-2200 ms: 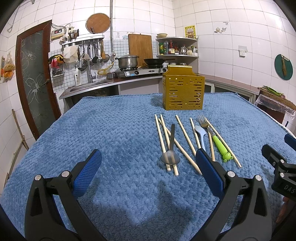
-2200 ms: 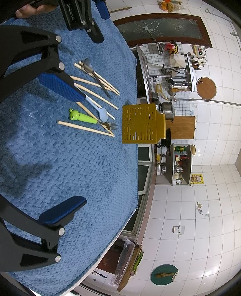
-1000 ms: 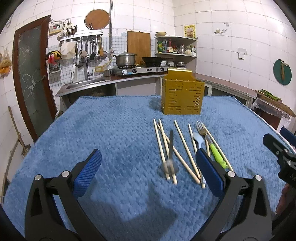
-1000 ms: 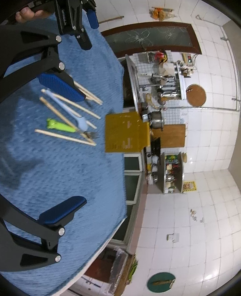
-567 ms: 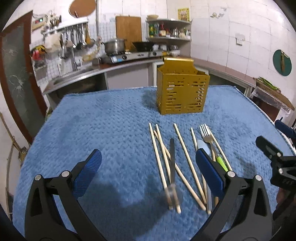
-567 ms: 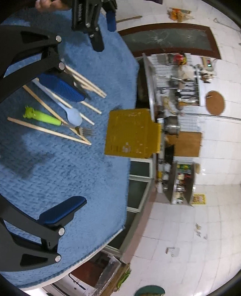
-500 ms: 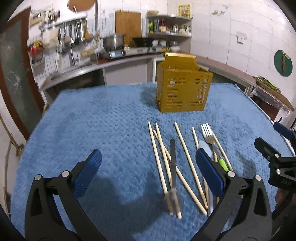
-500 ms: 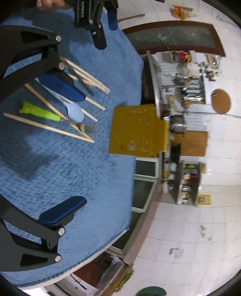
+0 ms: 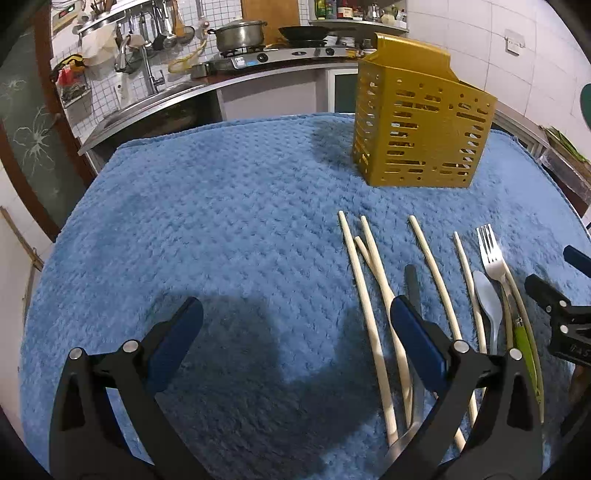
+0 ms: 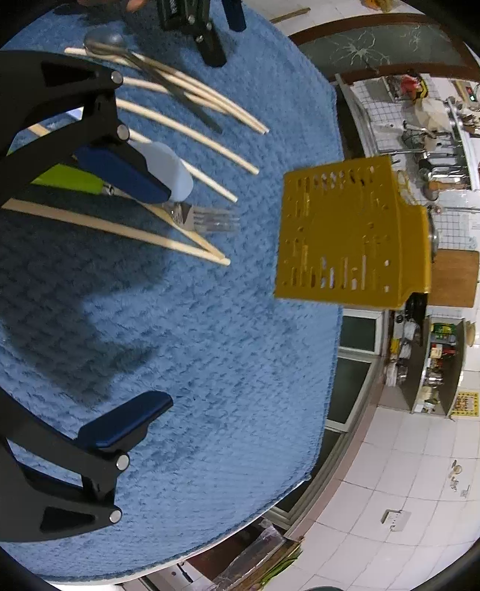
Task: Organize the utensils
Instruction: 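Move the left tool toward a wooden chopstick while the right tool approaches another chopstick, then close the left tool on a wooden chopstick while the right tool closes on another chopstick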
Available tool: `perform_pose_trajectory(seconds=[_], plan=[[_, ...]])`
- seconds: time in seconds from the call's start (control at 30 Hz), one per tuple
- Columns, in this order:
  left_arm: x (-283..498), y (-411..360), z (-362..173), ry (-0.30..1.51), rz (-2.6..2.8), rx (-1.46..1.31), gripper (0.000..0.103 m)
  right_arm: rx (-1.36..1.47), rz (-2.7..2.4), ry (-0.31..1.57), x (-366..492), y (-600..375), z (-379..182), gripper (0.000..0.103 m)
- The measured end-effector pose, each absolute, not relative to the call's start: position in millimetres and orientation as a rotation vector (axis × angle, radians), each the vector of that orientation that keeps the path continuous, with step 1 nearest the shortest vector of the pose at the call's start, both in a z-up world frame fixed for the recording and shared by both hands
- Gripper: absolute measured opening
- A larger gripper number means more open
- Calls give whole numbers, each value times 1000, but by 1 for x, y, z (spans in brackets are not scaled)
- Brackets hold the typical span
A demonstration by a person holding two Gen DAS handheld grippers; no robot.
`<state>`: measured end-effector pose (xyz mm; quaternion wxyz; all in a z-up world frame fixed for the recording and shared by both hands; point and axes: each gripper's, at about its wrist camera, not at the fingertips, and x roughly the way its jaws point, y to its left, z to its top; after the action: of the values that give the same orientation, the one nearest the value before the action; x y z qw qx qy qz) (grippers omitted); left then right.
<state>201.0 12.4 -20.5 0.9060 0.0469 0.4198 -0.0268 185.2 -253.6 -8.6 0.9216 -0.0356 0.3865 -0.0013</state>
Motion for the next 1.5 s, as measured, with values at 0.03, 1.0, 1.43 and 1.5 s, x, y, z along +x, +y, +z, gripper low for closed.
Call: perform_pose_trajectory(seconds=[0.03, 1.0, 1.43, 1.5], plan=[[204, 12, -21, 874, -57, 102, 97, -75, -5, 802, 187, -254, -9, 99], [254, -8, -40, 1102, -121, 50, 40, -20, 30, 1002, 223, -232, -22, 11], [263, -7, -38, 1073, -89, -19, 13, 56, 66, 958, 231, -241, -25, 6], [261, -5, -39, 1052, -92, -35, 12, 61, 73, 938, 226, -246, -26, 6]])
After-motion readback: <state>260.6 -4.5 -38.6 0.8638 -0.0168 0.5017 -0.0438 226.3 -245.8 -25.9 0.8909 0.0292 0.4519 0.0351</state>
